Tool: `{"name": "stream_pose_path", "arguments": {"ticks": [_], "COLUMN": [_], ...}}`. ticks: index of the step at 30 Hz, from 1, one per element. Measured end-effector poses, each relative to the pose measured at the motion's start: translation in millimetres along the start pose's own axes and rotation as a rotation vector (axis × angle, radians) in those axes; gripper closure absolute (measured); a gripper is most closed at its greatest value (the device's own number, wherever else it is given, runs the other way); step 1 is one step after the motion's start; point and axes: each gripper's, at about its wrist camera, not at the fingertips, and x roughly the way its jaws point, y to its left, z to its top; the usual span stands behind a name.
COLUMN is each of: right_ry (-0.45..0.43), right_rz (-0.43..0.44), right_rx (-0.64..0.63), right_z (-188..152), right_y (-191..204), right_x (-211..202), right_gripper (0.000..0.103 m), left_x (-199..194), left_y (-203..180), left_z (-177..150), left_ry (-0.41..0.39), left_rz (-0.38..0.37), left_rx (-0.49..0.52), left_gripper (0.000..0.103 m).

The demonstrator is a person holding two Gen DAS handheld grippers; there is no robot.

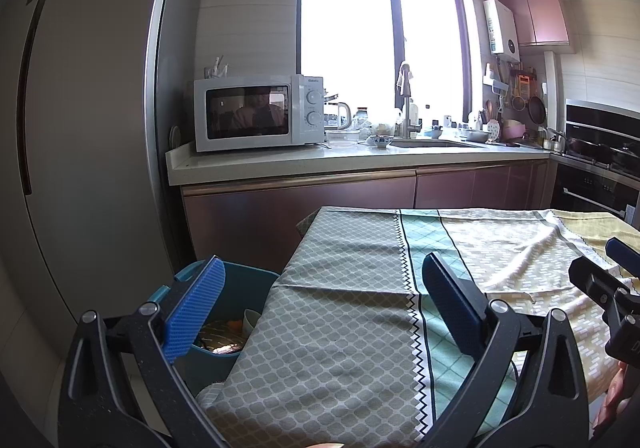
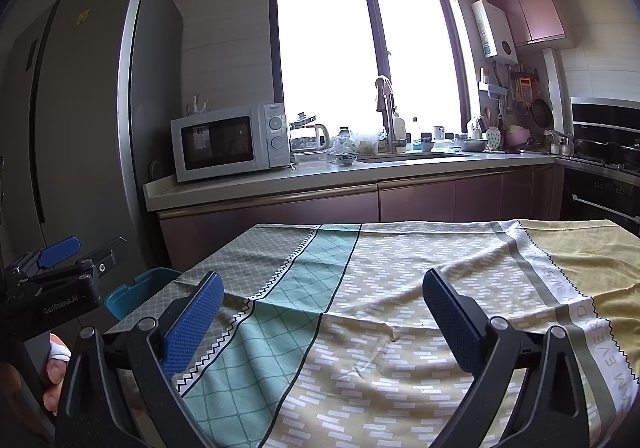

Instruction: Collect trash

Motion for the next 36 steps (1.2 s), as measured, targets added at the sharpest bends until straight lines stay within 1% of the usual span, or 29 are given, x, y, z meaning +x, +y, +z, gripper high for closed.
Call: {"name": "stream_pose_path", "arguments": {"ticks": [36], "right_ry": [-0.007], "right_rz": [-0.024], "right_rx": [0.014], "right_z": [0.2], "right_y": [-0.7], "right_x": [-1.2], "right_gripper": [0.007], "left_x": [8.8], "left_y": [-8.3], "left_z": [-3.9], "left_ry": [0.017], "left_rz": [-0.017], "left_rx": [0.007], "left_gripper": [0.006]}}
